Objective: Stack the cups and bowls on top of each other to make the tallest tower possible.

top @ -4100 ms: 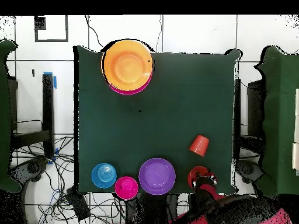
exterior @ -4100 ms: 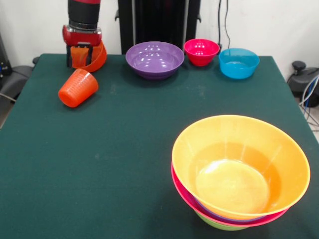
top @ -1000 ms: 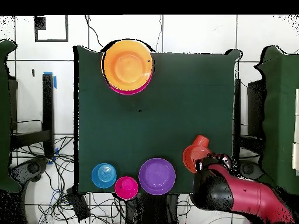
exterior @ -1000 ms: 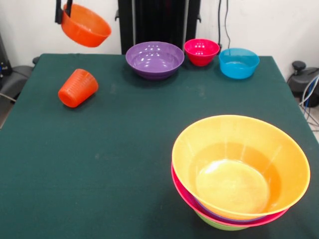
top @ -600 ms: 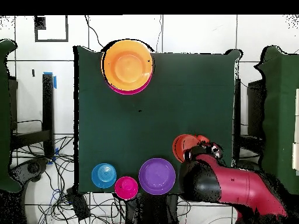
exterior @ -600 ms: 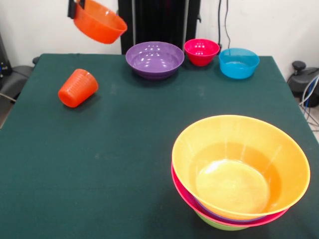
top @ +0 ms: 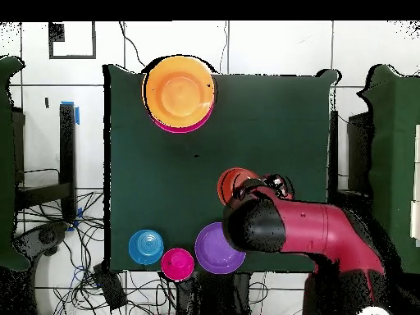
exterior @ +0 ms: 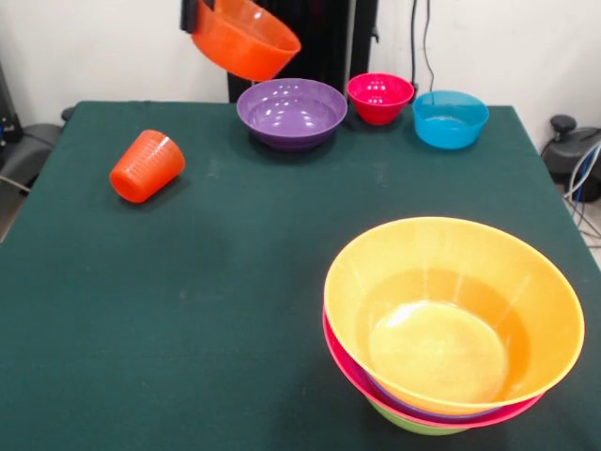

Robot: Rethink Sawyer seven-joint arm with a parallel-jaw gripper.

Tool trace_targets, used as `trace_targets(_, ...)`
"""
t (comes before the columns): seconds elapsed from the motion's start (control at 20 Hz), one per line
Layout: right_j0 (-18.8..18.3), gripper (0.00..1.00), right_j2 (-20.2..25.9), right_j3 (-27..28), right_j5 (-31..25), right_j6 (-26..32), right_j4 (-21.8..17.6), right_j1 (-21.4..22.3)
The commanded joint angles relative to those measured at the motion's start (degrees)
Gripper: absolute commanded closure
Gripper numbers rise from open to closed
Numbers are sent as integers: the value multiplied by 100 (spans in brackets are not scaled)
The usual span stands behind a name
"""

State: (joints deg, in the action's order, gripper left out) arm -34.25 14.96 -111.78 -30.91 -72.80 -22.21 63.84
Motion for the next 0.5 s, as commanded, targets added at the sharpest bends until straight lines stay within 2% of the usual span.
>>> trace_targets(0.05, 541, 100, 444, 1095, -1434, -551, 439, -452)
trace_targets(0.2, 701, 100, 475, 1545, -1906, -596, 643, -600)
trace_targets(0.5, 938, 100, 392, 2276, -2254, -599, 653, -966)
